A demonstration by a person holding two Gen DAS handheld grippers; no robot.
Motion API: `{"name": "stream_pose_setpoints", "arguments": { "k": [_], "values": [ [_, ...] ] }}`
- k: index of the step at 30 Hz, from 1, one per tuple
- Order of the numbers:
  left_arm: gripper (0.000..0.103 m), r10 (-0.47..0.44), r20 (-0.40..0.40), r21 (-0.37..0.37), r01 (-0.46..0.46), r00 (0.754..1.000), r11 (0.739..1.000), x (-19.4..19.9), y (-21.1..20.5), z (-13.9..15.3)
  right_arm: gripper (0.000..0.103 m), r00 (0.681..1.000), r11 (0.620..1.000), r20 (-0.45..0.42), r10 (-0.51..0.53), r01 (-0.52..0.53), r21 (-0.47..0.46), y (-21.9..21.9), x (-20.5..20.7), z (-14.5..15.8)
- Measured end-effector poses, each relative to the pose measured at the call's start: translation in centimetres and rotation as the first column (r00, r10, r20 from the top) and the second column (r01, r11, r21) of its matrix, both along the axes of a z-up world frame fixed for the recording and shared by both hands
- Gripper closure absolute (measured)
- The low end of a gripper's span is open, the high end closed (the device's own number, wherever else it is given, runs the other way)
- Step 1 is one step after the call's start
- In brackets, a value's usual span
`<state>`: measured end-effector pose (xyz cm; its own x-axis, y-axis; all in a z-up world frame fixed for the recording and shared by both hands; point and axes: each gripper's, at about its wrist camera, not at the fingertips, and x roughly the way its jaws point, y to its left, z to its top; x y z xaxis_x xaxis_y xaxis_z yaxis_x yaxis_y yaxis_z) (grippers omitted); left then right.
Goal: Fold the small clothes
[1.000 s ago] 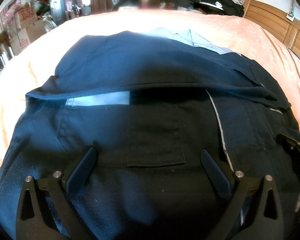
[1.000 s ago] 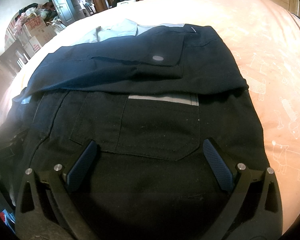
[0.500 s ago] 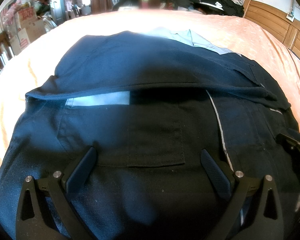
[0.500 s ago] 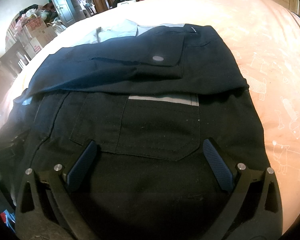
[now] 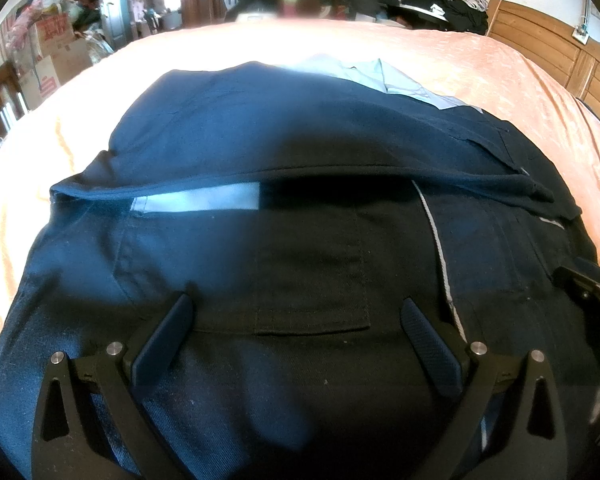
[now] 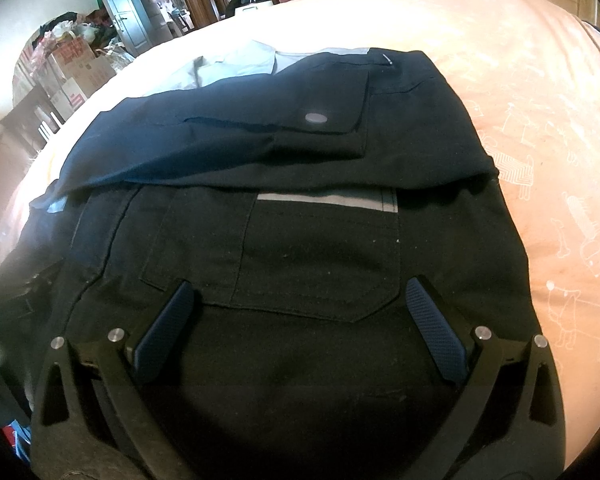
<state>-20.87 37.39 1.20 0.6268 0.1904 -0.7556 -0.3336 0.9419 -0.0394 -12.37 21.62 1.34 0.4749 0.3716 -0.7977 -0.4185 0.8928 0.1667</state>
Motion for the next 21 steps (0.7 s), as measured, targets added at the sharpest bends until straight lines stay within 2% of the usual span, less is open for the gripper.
{"name": "stream_pose_setpoints", "arguments": {
  "k": [21],
  "values": [
    [0.0,0.0,-0.001,-0.001,0.0,1.0,1.0,-0.1,0.2,0.0,0.0,1.0,0.999,-0.01,0.009,-0.009,0.036,-1.0,0.9,-0.2]
  ]
}}
